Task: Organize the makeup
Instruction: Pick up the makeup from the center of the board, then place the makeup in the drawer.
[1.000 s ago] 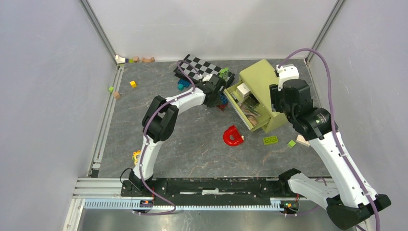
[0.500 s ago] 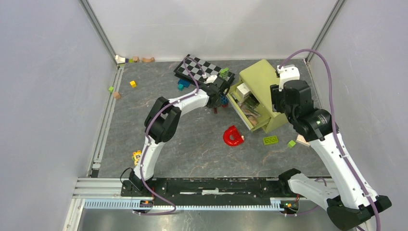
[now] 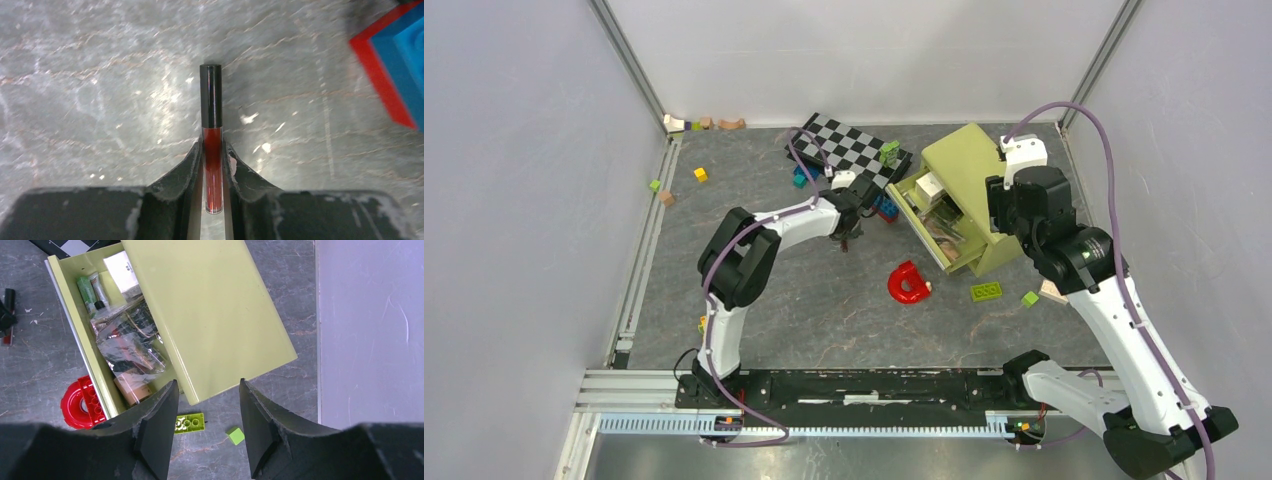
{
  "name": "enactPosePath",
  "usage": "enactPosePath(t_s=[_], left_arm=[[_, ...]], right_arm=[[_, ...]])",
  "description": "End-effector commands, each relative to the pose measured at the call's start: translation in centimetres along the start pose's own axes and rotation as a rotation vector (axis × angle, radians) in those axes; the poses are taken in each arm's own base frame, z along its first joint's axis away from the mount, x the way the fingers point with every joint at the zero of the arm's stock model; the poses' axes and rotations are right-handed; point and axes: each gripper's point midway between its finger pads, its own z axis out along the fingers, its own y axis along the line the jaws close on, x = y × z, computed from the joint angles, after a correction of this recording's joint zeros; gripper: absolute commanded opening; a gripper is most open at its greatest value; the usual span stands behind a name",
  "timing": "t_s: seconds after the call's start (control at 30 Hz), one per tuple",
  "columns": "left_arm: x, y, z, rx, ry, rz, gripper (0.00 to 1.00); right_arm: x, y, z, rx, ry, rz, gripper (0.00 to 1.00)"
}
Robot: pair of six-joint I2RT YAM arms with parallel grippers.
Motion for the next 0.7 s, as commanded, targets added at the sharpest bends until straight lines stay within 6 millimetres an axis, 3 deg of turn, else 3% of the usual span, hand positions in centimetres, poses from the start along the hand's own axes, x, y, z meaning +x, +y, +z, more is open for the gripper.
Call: enactPosePath(t_s=[0.0,0.13,0.37,0.57,0.67], left_arm=[[2.3,3.6,-1.8,-0.061,0.078,0.079,0.02],[-0.8,2.2,-5.9,0.059,0.009,0.002,0.02],[-7.0,-3.9,-15.2,0.455,-0.107,-0.262,0.02],[-8.9,-9.5,-22.1,0.601,-0.183,-0.356,0.02],[-9.1,-12.1,-23.3,0.632,-0.191,-0.405,0.02]], right_arm=[[-1.1,-0.1,-0.4,0.001,-0.055,0.029,0.55],[-1.3,-0.2,-0.5,0.001,-0.062,0.034,0.55],[-1.6,-0.4,-0.8,0.005,-0.071,0.057,0.55],[-1.5,-0.5,-1.2,0.005,-0.074,0.072,0.55],[-1.7,-0.7,-1.6,0.008,-0.081,0.081,0.55]])
